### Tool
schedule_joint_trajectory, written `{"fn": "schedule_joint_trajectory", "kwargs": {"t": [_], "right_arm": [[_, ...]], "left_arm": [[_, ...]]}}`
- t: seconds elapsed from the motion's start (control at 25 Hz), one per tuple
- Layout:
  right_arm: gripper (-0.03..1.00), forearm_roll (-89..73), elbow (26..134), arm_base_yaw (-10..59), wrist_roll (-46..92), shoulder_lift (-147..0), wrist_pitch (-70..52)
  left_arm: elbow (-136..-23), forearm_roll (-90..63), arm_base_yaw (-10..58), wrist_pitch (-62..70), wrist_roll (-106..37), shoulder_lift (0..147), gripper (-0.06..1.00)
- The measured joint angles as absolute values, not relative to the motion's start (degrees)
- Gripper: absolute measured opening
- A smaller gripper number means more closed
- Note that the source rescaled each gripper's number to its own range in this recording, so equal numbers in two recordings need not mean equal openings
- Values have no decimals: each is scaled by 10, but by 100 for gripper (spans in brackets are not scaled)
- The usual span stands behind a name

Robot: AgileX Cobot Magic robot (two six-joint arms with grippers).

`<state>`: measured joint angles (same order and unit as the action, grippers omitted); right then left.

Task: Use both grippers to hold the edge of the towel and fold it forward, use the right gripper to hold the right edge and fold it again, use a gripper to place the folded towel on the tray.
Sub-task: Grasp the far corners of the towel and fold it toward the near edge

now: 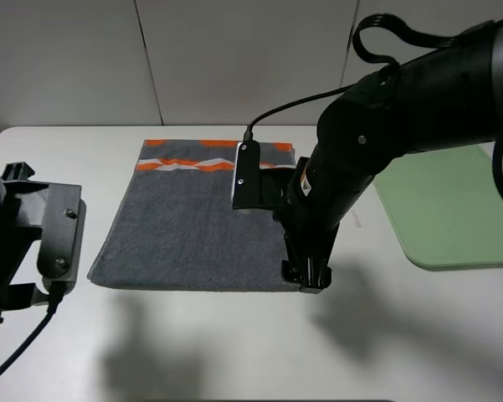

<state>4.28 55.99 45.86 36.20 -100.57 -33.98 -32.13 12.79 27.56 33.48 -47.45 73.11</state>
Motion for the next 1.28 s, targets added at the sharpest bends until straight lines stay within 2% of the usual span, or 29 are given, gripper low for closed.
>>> {"fn": "schedule_joint_trajectory", "kwargs": {"t": [0.4, 1.28], "right_arm": [[100, 50, 563, 459, 364, -1044, -329], [100, 50, 564, 459, 378, -1125, -294]], "left_arm": [[-321, 128, 276, 285, -476, 843, 82], [-322, 128, 276, 152, -477, 919, 82]]}}
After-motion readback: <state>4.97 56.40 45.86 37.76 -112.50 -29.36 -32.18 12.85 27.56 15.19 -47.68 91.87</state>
